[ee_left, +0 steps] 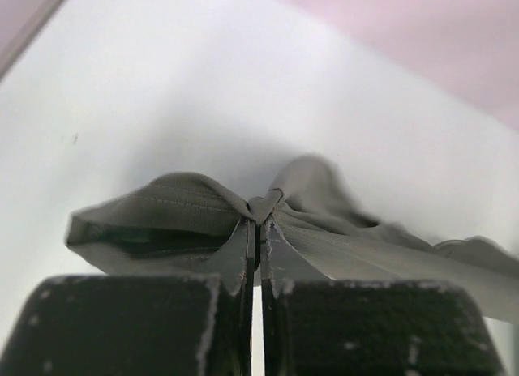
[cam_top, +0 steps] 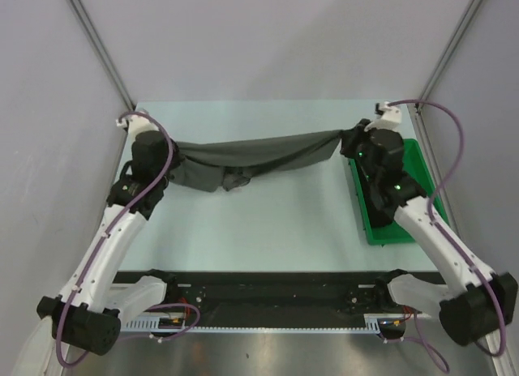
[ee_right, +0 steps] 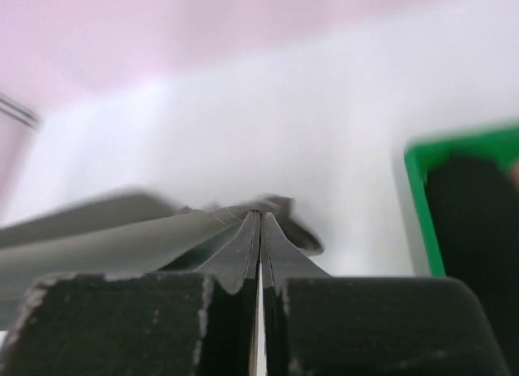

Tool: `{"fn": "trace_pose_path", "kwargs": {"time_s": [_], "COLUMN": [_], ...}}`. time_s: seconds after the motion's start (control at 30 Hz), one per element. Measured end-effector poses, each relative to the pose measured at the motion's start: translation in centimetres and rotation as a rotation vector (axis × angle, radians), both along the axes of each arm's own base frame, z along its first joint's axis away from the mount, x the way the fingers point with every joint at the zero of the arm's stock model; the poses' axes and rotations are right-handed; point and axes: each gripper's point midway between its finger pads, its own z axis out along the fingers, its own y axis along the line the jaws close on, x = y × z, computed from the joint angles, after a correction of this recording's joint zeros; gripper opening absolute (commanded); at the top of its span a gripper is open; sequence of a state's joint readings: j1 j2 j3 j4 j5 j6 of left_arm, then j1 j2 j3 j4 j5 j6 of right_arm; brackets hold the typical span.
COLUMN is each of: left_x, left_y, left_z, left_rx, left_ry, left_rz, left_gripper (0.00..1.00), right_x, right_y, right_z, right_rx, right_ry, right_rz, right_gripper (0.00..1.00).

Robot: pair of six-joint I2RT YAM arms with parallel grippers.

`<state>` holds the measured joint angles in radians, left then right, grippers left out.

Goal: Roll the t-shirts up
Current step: Pick up the T-shirt from the center of the board.

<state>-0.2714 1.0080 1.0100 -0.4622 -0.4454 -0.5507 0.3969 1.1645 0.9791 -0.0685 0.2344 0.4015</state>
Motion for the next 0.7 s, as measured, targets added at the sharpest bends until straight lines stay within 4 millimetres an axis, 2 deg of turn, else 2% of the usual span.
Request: {"fn": "trace_pose_path", "kwargs": {"time_s": [0.1,0.23,0.33,0.5,0.6,0.67,0.7], "left_x": [0.6,0.0,-1.6,-3.7,-3.6,-2.2,-2.0], "left_y": [-0.5,-1.4,-2.0,-2.3,-2.5,-3.1,-3.2], "left_z": [5.9,13.6,18.3,23.8,26.4,28.0,28.1], "left_rx": [0.004,0.004,0.008,0.008,0.001,-0.002,-0.002], "left_ry": [-0.119,-0.292,-0.401,-0.534,-0.589,-0.605,-0.605], "left_rz": [-0.049,-0.133,-0.209,-0.260,-0.268,-0.276,-0.277], "left_gripper": [0.00,0.00,0.00,0.00,0.00,0.00,0.00], "right_x": [-2.0,-4.9,-6.9,-9.0,-8.9,-8.0,-7.7], "right_y": [-1.1,-2.5,-3.3,-4.0,-3.8,-3.4,-3.2], "right_z": [7.6,14.3,17.1,20.0,21.6,21.7,21.6], "right_rx": [0.055,0.090,0.104,0.120,0.125,0.123,0.122], "right_ry": [-0.213,-0.405,-0.495,-0.595,-0.645,-0.649,-0.645], "right_rz": [0.008,0.012,0.014,0.020,0.026,0.033,0.035], "right_gripper": [0.00,0.00,0.00,0.00,0.00,0.00,0.00]}}
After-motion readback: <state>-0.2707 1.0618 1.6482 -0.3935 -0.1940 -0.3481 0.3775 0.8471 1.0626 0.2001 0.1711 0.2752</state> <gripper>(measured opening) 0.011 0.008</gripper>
